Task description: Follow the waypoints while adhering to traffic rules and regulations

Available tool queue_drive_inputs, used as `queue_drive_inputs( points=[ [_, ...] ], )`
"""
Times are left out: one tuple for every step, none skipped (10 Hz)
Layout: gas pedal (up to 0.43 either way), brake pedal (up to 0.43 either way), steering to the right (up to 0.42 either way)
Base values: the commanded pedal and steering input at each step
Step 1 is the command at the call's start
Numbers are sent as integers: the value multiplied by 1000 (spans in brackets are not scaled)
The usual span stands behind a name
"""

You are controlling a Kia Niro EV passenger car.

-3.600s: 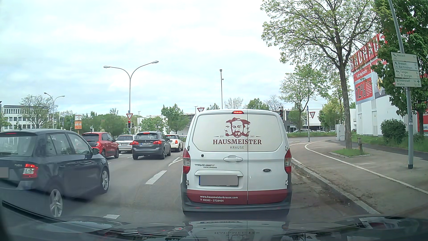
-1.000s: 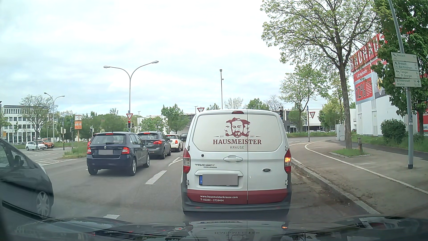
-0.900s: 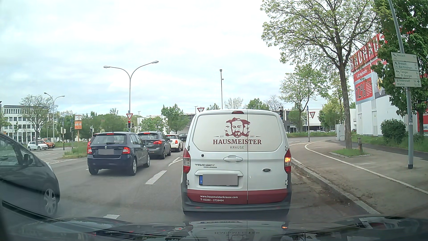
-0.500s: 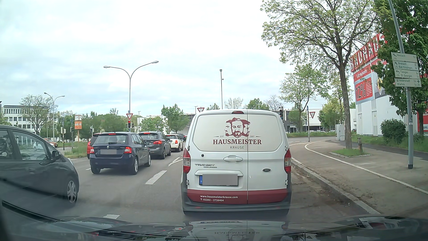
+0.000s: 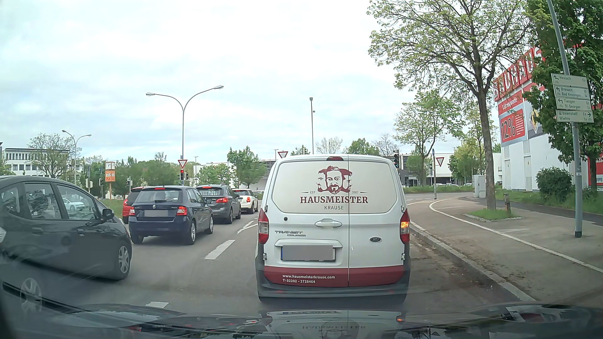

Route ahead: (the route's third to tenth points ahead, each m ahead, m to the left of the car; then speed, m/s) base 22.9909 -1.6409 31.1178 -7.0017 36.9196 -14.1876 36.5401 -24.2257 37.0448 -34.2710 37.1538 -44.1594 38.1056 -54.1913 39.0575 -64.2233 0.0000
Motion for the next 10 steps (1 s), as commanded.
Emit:
queue_drive_inputs(
  points=[
    [0,201,-61],
    [0,201,-61],
    [0,159,-61],
    [0,0,-61],
    [0,0,-61],
    [0,0,-61],
    [8,0,-61],
    [150,0,-61],
    [240,0,-61],
    [260,0,-61]
  ],
)
